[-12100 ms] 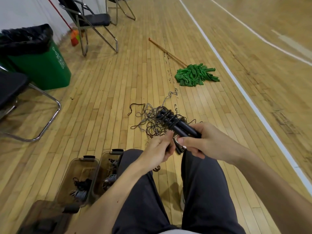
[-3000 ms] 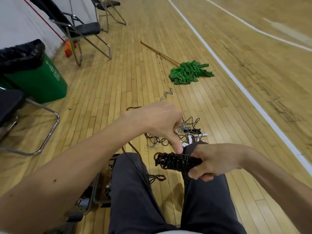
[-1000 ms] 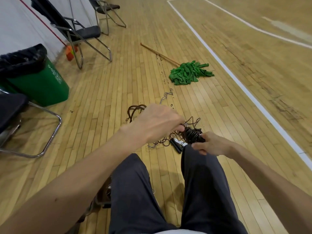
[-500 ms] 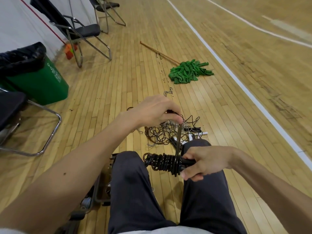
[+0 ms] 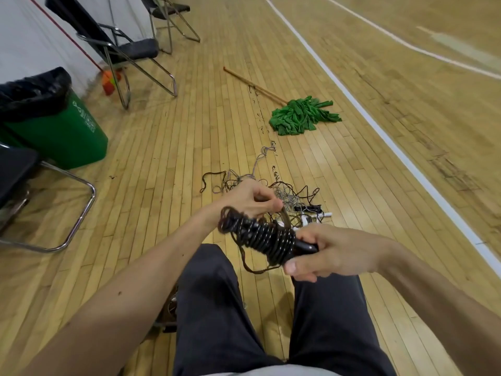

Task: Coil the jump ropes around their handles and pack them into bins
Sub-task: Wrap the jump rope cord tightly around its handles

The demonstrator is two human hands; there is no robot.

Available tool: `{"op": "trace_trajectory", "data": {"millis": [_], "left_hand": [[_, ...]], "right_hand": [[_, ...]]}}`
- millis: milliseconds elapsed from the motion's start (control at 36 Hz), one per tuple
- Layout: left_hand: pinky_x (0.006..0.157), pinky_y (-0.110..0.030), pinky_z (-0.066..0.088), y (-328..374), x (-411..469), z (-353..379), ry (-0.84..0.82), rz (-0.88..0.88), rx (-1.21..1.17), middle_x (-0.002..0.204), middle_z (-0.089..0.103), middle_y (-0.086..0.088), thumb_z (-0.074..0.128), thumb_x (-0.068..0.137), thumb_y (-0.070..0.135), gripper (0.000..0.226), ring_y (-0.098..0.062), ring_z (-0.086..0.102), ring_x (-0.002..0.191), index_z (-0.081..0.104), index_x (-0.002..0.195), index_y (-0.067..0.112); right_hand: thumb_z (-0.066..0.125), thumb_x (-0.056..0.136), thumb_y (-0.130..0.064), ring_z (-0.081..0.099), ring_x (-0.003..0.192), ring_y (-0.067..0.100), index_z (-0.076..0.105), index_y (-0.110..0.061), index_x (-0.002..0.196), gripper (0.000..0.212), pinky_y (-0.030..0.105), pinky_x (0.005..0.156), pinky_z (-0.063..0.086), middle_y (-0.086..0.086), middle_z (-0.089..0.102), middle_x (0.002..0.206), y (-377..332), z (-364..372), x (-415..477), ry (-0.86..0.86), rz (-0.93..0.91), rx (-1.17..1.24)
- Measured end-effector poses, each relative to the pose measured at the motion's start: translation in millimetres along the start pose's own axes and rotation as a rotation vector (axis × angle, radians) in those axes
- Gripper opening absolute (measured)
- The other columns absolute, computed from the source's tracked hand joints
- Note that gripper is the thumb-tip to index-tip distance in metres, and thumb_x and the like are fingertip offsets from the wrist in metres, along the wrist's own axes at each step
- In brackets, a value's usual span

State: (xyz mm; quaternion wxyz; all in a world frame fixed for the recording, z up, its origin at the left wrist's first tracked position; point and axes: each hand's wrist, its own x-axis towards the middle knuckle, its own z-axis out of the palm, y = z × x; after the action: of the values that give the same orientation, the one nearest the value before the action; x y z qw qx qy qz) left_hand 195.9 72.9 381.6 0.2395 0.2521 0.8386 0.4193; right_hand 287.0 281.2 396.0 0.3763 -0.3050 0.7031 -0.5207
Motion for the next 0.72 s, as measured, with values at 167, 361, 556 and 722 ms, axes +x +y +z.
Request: {"op": "trace_trajectory", "data": {"millis": [167, 361, 556, 722], "left_hand": [[0.060, -0.031, 0.046, -9.1, -13.7, 18.5, 0.023, -0.093, -0.081, 0.064, 0.056, 0.004, 0.051, 0.101, 0.010, 0.032, -0.011, 0.046, 0.060, 0.055, 0.070, 0.014], [0.046, -0.018, 0.027, -18.4, -9.9, 41.7, 0.053, -0.053, -0.066, 0.051, 0.034, 0.006, 0.037, 0.093, 0.063, 0.063, -0.010, 0.028, 0.045, 0.048, 0.068, 0.007], [0.047, -0.025, 0.027, -34.0, -16.8, 52.5, 0.092, -0.088, 0.039, 0.049, 0.033, 0.006, 0.044, 0.103, 0.050, 0.050, -0.010, 0.030, 0.042, 0.056, 0.068, 0.018], [0.057, -0.032, 0.035, -33.1, -23.0, 61.7, 0.074, -0.125, 0.237, 0.058, 0.047, 0.009, 0.050, 0.103, 0.039, 0.035, -0.008, 0.042, 0.052, 0.058, 0.074, 0.022]], "right_hand": [[0.063, 0.096, -0.024, 0.033, 0.056, 0.023, 0.053, 0.001, 0.087, 0.029, 0.023, 0.049, 0.028, 0.003, 0.049, 0.067, 4.0, -14.3, -2.5, 0.256, -0.062, 0.094], [0.059, 0.100, -0.015, 0.033, 0.050, 0.010, 0.051, -0.015, 0.073, 0.028, 0.017, 0.046, 0.028, 0.002, 0.046, 0.062, 15.9, -22.6, 1.7, 0.555, -0.033, 0.132], [0.060, 0.101, -0.020, 0.040, 0.052, 0.010, 0.053, -0.001, 0.081, 0.028, 0.019, 0.050, 0.034, 0.001, 0.050, 0.062, 52.1, -26.1, -1.1, 0.562, 0.117, -0.045], [0.062, 0.100, -0.020, 0.045, 0.054, 0.011, 0.059, -0.006, 0.082, 0.024, 0.025, 0.053, 0.037, -0.008, 0.053, 0.058, 83.0, -26.9, -2.3, 0.583, 0.237, -0.131]]}}
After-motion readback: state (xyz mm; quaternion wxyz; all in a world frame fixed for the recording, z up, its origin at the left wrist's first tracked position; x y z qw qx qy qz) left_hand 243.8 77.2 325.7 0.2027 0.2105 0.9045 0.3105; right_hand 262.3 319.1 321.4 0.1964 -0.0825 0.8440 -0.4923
